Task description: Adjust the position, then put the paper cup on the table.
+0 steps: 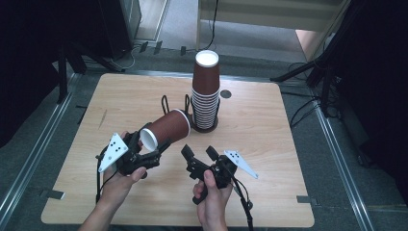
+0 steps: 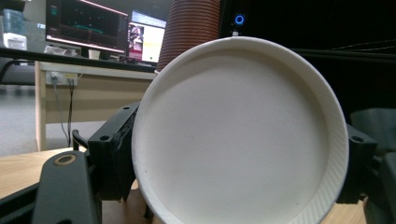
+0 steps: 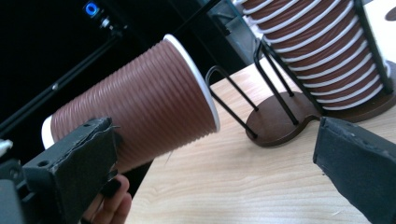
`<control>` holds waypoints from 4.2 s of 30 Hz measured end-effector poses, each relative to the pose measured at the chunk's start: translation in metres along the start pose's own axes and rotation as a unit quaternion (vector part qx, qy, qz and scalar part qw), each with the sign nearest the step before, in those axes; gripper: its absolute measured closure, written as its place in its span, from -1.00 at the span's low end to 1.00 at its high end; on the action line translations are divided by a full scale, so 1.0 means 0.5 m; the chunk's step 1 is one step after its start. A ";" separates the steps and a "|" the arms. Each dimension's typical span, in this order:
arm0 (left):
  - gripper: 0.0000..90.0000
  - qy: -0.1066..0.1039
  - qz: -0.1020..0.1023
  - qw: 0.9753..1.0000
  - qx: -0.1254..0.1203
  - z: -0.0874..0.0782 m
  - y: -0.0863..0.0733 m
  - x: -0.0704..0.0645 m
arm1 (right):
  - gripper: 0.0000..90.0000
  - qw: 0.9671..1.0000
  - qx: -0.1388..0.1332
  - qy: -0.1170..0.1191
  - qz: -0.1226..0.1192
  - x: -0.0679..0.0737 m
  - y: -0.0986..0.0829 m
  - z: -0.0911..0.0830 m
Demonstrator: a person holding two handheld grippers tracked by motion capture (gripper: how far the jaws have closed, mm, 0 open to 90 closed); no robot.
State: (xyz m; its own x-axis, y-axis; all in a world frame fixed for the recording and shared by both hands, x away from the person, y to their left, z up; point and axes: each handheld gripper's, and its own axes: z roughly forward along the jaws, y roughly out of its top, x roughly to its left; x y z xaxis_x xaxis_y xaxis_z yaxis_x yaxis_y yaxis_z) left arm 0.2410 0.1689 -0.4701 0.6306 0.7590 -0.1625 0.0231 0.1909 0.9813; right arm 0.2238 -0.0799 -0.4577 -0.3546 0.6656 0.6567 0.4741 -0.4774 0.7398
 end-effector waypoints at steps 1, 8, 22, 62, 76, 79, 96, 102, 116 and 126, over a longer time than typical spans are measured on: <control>-0.53 -0.002 0.001 1.000 0.001 0.001 -0.001 -0.001 | -1.00 1.000 -0.004 -0.003 0.006 0.000 0.001 0.000; -0.53 -0.013 -0.003 1.000 0.001 0.011 -0.013 -0.018 | -1.00 0.998 -0.011 -0.023 0.061 0.005 -0.001 0.003; -0.53 -0.031 0.004 0.999 0.007 0.022 -0.029 -0.045 | -1.00 0.973 -0.006 -0.022 0.230 0.003 0.005 -0.003; -0.52 -0.083 0.043 0.996 0.007 0.027 -0.046 -0.088 | -1.00 0.907 0.031 0.050 0.418 -0.029 0.000 0.051; -0.74 -0.059 0.024 0.997 0.045 0.009 -0.041 -0.076 | -0.76 0.901 0.011 0.082 0.427 -0.038 -0.011 0.054; -0.97 -0.071 -0.005 0.996 0.055 0.006 -0.038 -0.066 | -0.75 0.908 -0.002 0.079 0.412 -0.041 -0.004 0.051; -1.00 -0.026 -0.010 0.993 0.112 -0.015 -0.025 -0.038 | -0.73 0.946 -0.057 0.024 0.318 -0.065 0.006 0.054; -1.00 -0.019 -0.013 0.993 0.119 -0.018 -0.021 -0.031 | -0.73 0.959 -0.070 0.013 0.275 -0.067 0.006 0.058; -1.00 -0.004 -0.028 0.992 0.123 -0.028 -0.013 -0.011 | -0.74 0.981 -0.091 -0.015 0.171 -0.063 0.013 0.063; -1.00 0.009 -0.030 0.992 0.126 -0.033 -0.009 0.003 | -0.74 0.991 -0.091 -0.047 0.082 -0.060 0.019 0.067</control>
State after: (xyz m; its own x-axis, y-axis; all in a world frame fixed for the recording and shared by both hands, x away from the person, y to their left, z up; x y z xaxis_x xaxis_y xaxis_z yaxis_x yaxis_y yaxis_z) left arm 0.2291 0.1793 -0.4766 0.6086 0.7622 -0.2207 0.2548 0.0757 0.9640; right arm 0.2660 -0.0852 -0.4752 -0.2045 0.6164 0.7604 0.3633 -0.6735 0.6437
